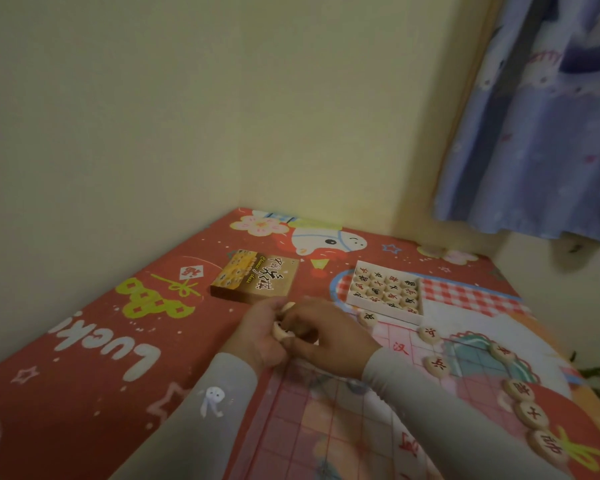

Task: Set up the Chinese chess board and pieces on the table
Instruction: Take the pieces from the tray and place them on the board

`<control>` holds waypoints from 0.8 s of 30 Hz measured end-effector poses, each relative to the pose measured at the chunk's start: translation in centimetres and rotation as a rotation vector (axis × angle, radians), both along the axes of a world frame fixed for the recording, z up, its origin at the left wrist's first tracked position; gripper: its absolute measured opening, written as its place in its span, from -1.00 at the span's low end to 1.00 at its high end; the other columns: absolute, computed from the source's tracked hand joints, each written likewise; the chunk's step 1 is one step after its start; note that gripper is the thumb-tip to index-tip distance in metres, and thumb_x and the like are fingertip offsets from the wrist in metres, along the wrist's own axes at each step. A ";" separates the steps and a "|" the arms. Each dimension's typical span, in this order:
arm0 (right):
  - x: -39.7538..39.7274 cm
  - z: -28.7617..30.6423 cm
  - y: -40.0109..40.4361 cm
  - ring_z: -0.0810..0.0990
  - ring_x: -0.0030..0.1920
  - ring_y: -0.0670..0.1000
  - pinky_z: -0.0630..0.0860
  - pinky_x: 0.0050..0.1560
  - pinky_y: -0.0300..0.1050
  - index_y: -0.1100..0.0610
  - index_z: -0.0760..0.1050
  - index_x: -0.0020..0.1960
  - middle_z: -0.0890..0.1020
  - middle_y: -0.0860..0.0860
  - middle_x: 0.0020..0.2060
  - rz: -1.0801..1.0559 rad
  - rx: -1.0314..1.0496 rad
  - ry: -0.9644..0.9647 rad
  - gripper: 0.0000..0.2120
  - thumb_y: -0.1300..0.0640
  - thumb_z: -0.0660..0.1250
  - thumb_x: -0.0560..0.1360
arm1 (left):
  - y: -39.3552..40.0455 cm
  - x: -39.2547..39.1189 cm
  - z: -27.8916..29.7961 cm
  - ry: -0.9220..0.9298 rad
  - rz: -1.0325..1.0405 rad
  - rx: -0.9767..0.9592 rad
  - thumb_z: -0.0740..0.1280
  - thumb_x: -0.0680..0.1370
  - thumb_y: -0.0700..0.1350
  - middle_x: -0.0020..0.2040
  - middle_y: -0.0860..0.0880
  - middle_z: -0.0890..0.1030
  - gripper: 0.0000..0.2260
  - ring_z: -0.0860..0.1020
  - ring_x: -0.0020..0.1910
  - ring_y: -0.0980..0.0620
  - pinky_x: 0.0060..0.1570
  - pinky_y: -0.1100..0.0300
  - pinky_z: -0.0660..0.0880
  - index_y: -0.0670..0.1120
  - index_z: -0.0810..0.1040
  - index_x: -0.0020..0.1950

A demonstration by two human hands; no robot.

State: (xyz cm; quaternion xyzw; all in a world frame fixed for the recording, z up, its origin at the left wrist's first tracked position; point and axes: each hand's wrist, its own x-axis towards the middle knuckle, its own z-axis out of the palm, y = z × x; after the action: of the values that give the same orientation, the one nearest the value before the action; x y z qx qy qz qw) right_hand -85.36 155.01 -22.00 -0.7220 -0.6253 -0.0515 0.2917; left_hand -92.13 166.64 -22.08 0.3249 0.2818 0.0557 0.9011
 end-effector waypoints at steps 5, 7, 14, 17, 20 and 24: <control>-0.3 0.2 -1.3 0.50 -0.13 -0.13 0.50 -0.08 -0.20 0.06 0.51 0.01 0.55 -0.07 -0.13 -0.025 -0.068 0.110 -0.84 0.06 0.41 0.46 | -0.8 0.4 -0.3 0.001 0.008 0.001 0.12 0.63 -0.04 -0.36 -0.20 0.60 -0.67 0.63 -0.40 -0.11 -0.13 0.06 0.52 -0.25 0.52 -0.12; -0.4 0.1 -1.6 0.50 -0.13 -0.25 0.47 -0.08 -0.33 0.03 0.52 0.00 0.53 -0.18 -0.12 -0.061 -0.046 0.221 -0.85 0.06 0.42 0.46 | -0.8 0.5 -0.3 0.014 0.017 0.010 0.12 0.64 -0.04 -0.32 -0.21 0.60 -0.66 0.63 -0.36 -0.13 -0.15 0.06 0.53 -0.25 0.52 -0.12; 3.1 -0.2 -2.2 0.60 -0.03 -0.11 0.56 0.08 -0.09 -0.03 0.53 -0.06 0.63 -0.12 -0.08 -0.291 0.118 0.516 -0.91 0.05 0.42 0.46 | 1.1 -0.1 -0.6 -0.046 0.115 -0.100 0.14 0.63 -0.06 -0.16 -0.22 0.50 -0.81 0.52 -0.28 -0.15 -0.36 -0.06 0.60 -0.18 0.40 0.07; 5.2 -0.8 -2.1 0.59 -0.05 -0.09 0.57 0.03 -0.09 -0.01 0.53 -0.07 0.62 -0.12 -0.10 -0.409 0.106 0.512 -0.91 0.00 0.40 0.49 | 2.6 -0.4 -1.1 -0.057 0.138 -0.095 0.16 0.63 -0.06 -0.14 -0.21 0.45 -0.80 0.49 -0.22 -0.13 -0.34 -0.08 0.61 -0.20 0.41 0.07; 6.4 -1.6 -1.6 0.58 -0.06 -0.11 0.50 -0.05 -0.21 -0.05 0.51 -0.09 0.61 -0.13 -0.09 -0.451 0.072 0.493 -0.94 0.00 0.38 0.50 | 3.5 -0.5 -1.3 -0.063 0.149 -0.081 0.15 0.62 -0.08 -0.24 -0.17 0.42 -0.79 0.52 -0.37 -0.11 -0.34 -0.04 0.59 -0.21 0.42 -0.10; 7.0 -2.7 -0.3 0.55 -0.05 -0.08 0.49 -0.03 -0.17 0.01 0.56 -0.01 0.61 -0.10 -0.07 -0.487 -0.032 0.407 -0.91 0.04 0.37 0.51 | 4.4 -0.7 -1.4 -0.081 0.171 -0.095 0.14 0.62 -0.11 -0.28 -0.16 0.42 -0.77 0.44 -0.31 -0.09 -0.35 -0.05 0.60 -0.20 0.42 -0.17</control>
State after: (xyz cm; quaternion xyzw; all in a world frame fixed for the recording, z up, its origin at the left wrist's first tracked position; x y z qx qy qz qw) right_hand -78.40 154.67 -24.65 -0.8504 -0.3639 0.0356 0.3783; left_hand -92.81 171.03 -23.50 0.2538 0.2742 0.1321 0.9181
